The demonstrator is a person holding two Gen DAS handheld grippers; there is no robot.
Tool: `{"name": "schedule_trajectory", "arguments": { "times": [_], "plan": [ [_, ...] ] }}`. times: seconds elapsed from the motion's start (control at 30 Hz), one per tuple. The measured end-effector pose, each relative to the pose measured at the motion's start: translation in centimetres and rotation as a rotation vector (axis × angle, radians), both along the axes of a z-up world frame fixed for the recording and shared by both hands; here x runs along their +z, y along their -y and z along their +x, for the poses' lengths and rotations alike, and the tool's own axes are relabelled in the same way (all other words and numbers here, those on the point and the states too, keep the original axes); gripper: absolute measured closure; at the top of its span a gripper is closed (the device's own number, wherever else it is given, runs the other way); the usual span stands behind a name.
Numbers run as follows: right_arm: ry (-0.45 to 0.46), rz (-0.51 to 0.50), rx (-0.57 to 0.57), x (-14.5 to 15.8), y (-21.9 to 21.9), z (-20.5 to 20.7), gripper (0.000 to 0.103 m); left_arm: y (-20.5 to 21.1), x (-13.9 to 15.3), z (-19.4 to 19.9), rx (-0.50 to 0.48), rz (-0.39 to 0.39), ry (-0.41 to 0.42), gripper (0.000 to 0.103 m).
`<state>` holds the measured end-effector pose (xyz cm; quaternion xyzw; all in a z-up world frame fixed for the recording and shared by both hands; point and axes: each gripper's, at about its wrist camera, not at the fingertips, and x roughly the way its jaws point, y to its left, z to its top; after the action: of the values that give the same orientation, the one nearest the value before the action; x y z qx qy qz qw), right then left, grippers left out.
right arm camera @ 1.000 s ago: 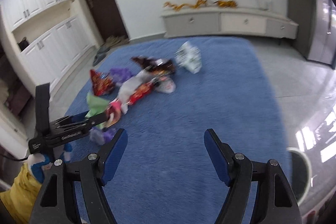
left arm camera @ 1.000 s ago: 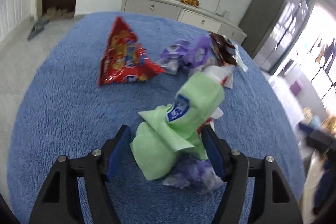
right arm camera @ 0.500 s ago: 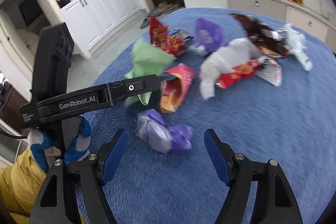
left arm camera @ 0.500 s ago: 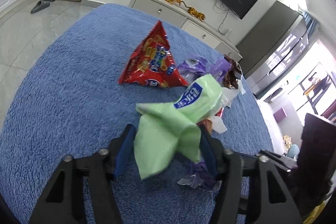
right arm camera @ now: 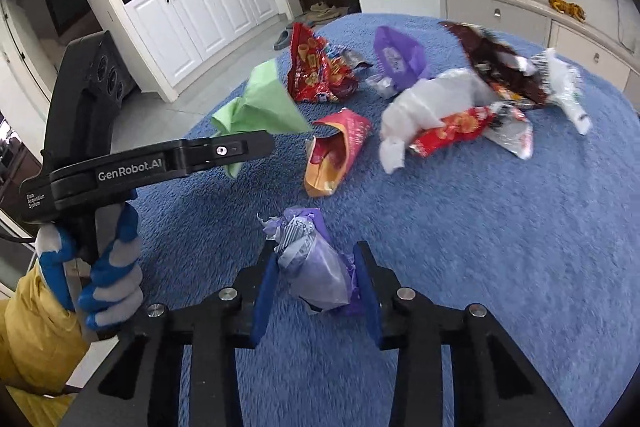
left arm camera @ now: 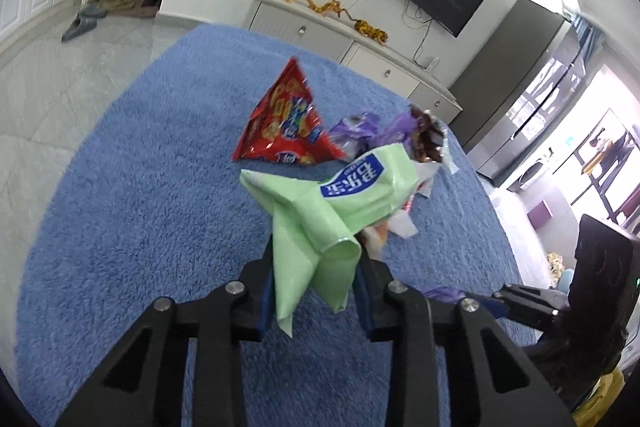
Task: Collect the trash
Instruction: 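Grasp the green paper bag with the left tool while the right tool grasps the purple wrapper, then carry both pieces to the bin while the right tool opens to drop the purple wrapper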
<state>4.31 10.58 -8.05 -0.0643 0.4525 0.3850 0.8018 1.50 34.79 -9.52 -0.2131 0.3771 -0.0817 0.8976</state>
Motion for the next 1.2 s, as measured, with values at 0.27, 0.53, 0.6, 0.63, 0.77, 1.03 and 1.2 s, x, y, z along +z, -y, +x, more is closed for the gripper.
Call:
{"name": "schedule_trajectory", "arguments": {
  "times": [0.27, 0.53, 0.6, 0.63, 0.77, 1.03, 1.2],
  "plan": [
    [0.093, 0.105, -0.186, 4.6, 8.7, -1.8, 0.068, 3.8, 5.6, -2.0, -0.080, 0.092, 0.098, 0.073],
    [0.211, 0.119, -0.533, 8.8, 23.6, -5.0, 0.068, 15.4, 8.9, -0.5, -0.327, 0.147, 0.141, 0.073],
    [0.217, 0.127, -0.635, 8.8, 27.6, -6.2, 0.068, 19.1, 9.1, 0.2, -0.393, 0.157, 0.139, 0.073],
    [0.215, 0.126, -0.705, 8.5, 30.4, -6.9, 0.068, 21.7, 9.2, 0.6, -0.437, 0.163, 0.137, 0.073],
    [0.178, 0.146, -0.890, 6.9, 37.8, -7.7, 0.068, 30.4, 9.1, 2.0, -0.572, 0.202, 0.122, 0.072],
    [0.026, 0.234, -1.072, 0.8, 46.3, -6.7, 0.066, 46.2, 5.3, 6.1, -0.741, 0.323, 0.033, 0.070],
    [-0.057, 0.252, -1.133, -2.0, 50.1, -5.5, 0.064, 52.1, 2.0, 7.2, -0.792, 0.384, -0.025, 0.064]
  ]
}}
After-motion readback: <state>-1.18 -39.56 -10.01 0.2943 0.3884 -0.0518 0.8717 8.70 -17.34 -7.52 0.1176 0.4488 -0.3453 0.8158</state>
